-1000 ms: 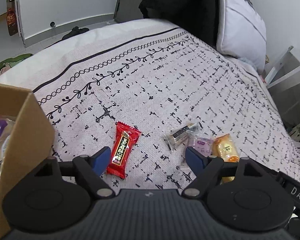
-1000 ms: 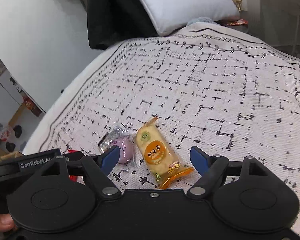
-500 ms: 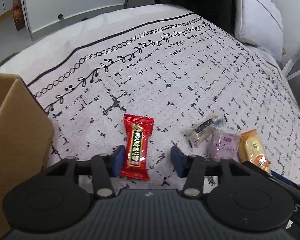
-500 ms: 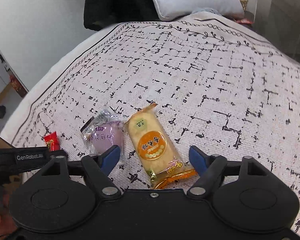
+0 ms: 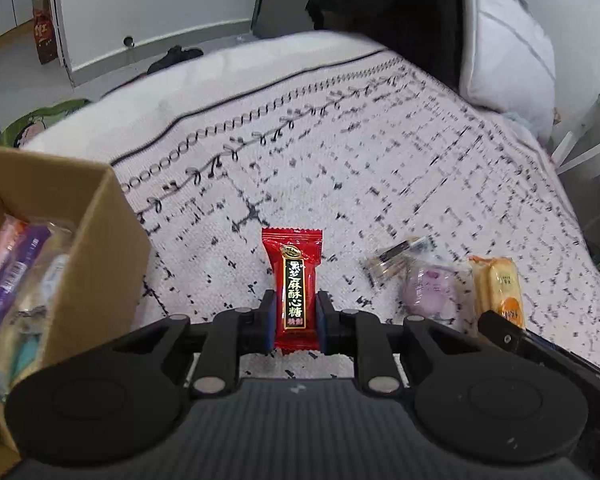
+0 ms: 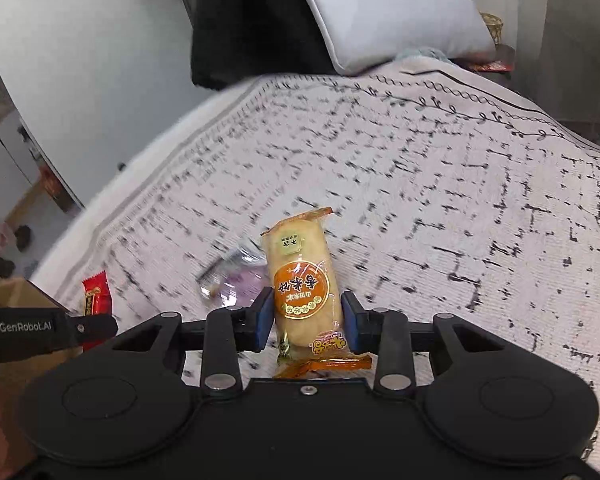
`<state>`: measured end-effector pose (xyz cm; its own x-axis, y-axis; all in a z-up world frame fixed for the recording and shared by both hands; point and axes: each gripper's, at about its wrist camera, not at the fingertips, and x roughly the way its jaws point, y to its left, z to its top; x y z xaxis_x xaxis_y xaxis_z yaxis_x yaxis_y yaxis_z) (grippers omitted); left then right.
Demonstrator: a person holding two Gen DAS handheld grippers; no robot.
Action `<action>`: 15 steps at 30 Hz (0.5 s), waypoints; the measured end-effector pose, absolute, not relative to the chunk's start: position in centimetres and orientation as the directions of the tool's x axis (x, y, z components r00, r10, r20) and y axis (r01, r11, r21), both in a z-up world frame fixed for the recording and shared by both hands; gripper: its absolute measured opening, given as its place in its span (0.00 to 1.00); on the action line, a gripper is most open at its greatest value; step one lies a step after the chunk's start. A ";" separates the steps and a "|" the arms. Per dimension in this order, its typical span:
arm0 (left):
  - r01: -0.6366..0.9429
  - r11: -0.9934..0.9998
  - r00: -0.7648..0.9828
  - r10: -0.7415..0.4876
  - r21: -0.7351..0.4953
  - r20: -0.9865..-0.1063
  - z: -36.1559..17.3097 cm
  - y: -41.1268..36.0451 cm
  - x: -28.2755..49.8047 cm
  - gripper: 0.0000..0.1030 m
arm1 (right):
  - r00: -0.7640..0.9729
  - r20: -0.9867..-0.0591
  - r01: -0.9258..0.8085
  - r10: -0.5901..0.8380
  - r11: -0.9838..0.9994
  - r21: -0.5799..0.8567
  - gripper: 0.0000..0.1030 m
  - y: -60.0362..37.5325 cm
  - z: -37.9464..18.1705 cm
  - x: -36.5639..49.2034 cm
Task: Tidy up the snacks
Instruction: 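Drop the red candy into the box with the left gripper while the right drops the yellow cake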
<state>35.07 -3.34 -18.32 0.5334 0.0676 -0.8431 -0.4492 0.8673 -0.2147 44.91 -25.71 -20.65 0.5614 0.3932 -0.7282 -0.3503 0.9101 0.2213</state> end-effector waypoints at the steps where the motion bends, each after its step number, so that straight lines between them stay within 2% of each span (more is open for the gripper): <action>1: -0.447 0.868 0.540 0.070 -0.216 -0.839 -17.8 -3.3 34.8 0.18 | 0.563 -0.724 -0.353 0.399 0.908 0.226 0.34 -25.6 -20.5 44.8; 15: -0.474 0.847 0.600 0.112 -0.239 -0.792 -12.6 -1.2 30.6 0.18 | 0.553 -0.657 -0.474 0.513 0.842 0.258 0.34 -21.9 -17.1 40.8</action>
<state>30.63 -1.22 -12.55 0.6000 0.1122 -0.7921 -0.4745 0.8471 -0.2394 40.82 -21.91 -17.08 0.5532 0.5126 -0.6566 -0.4740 0.8419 0.2579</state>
